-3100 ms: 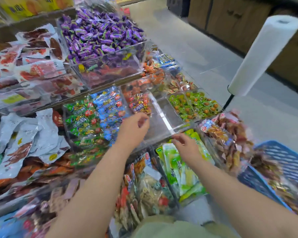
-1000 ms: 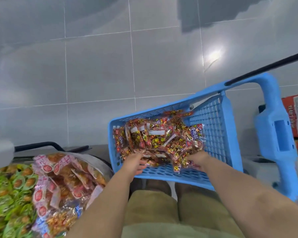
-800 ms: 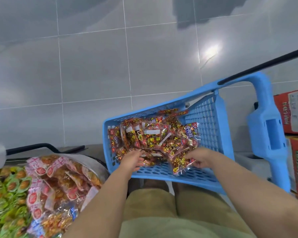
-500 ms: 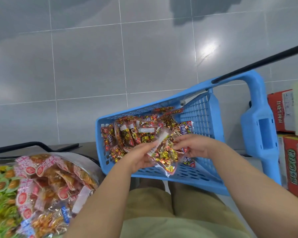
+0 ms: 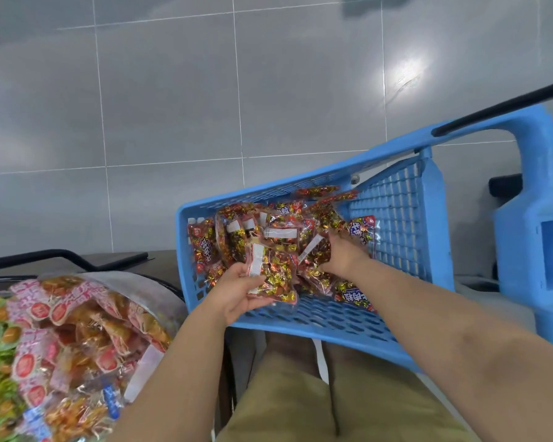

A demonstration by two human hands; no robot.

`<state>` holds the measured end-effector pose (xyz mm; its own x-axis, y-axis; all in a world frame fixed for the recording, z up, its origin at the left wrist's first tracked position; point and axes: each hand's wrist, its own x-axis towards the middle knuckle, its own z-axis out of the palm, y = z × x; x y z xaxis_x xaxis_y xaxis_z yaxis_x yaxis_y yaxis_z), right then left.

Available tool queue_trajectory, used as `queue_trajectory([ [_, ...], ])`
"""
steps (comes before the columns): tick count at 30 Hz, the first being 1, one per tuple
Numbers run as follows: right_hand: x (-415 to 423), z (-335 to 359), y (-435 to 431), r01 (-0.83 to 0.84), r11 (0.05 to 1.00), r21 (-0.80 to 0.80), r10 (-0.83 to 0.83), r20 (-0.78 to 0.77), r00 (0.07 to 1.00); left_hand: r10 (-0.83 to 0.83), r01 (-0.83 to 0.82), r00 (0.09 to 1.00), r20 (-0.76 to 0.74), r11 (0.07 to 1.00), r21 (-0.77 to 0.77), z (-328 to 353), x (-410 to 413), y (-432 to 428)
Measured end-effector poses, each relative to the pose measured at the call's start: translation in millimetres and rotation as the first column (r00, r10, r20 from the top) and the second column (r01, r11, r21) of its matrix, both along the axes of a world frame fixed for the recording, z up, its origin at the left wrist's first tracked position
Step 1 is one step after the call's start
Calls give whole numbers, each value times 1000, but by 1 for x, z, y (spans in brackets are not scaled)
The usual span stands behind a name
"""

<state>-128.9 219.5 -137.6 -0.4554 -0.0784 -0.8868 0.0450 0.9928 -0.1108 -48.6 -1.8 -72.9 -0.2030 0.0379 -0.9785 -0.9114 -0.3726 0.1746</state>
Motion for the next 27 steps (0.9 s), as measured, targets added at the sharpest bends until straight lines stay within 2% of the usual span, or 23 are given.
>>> queue_trajectory([
  [2, -3, -3, -4, -6, 999, 35, 6, -13, 1000, 93, -93, 996, -10, 995, 17, -5, 4, -2],
  [4, -5, -4, -4, 33, 999, -10, -33, 41, 999, 153, -152, 988, -20, 988, 20, -7, 6, -4],
  [8, -9, 9, 13, 269, 951, -152, -250, 136, 959, 217, -218, 975, -39, 976, -13, -7, 7, -8],
  [10, -15, 24, 25, 473, 857, -205, -448, 155, 880, 219, -220, 974, -49, 975, -10, -4, 8, -11],
  [12, -22, 41, 34, 643, 715, -273, -589, 259, 765, 192, -190, 980, -56, 981, 39, -1, 7, -13],
  [14, -25, 61, 32, 771, 555, -313, -653, 410, 637, 146, -137, 986, -79, 985, 106, 3, 5, -12],
  [16, -20, 77, 14, 798, 477, -368, -639, 479, 602, 133, -107, 983, -130, 975, 194, 8, 0, -7],
  [19, -5, 79, -16, 739, 523, -425, -633, 388, 670, 214, -144, 962, -168, 924, 355, 13, -8, -1],
  [21, 4, 77, -31, 726, 518, -453, -621, 384, 683, 224, -131, 958, -180, 899, 417, 17, -13, 1],
  [23, 12, 75, -40, 707, 504, -497, -556, 440, 705, 175, -105, 968, -180, 934, 343, 18, -18, 3],
  [25, 18, 70, -43, 662, 541, -519, -514, 419, 749, 122, -89, 980, -158, 976, 201, 15, -21, 4],
  [26, 19, 66, -42, 627, 568, -533, -532, 343, 774, 105, -82, 983, -149, 985, 152, 12, -22, 4],
  [27, 20, 61, -38, 595, 596, -540, -598, 197, 777, 99, -82, 985, -140, 989, 126, 9, -22, 4],
])
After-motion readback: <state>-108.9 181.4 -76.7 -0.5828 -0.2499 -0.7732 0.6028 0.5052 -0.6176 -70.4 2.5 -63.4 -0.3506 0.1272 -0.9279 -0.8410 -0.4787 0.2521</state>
